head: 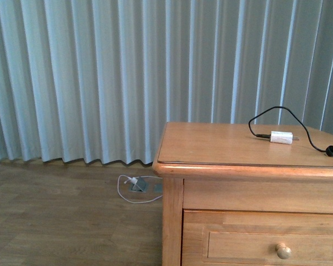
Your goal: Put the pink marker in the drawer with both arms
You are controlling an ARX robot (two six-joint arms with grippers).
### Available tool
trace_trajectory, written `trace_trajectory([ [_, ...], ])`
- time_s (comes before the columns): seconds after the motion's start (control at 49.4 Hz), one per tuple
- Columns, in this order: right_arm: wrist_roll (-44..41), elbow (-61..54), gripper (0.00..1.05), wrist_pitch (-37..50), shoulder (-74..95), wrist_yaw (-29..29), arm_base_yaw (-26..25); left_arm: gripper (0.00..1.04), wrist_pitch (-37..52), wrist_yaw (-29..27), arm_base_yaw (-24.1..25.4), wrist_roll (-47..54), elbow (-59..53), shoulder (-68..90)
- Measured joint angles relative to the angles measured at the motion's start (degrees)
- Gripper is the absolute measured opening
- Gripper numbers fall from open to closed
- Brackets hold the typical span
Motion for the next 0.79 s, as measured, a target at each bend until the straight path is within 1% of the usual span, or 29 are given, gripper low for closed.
trace_trajectory([
  [0.061,0.00,-0.76,0.29,-0.98,-1.49,1.07,1.11,0.99,0.00,0.00,0.00,0.00,0.00,0.00],
  [0.162,0.02,-1.46,0.14,-2.19,-3.54,3.02,2.67,0.99,0.00,0.00,0.00,0.00,0.00,0.00],
  [0.203,0.02,-1.73,0.07,-2.95,-4.63,6.54,5.01,0.99,0.00,0.00,0.00,-0.02,0.00,0.00],
  [0.243,-0.13,-2.05,0.01,-3.69,-5.79,8.00,7.48,0.99,0.00,0.00,0.00,0.00,0.00,0.00],
  [0.324,0.02,-2.69,0.01,-5.18,-7.98,8.26,8.79,0.99,0.00,0.00,-0.02,0.00,0.00,0.00],
  [0.466,0.02,-4.79,0.01,-5.31,-10.58,8.52,8.85,0.99,0.00,0.00,0.00,0.00,0.00,0.00],
  [0.79,0.04,-4.94,0.01,-10.14,-15.74,8.52,8.87,0.99,0.00,0.00,0.00,0.00,0.00,0.00],
])
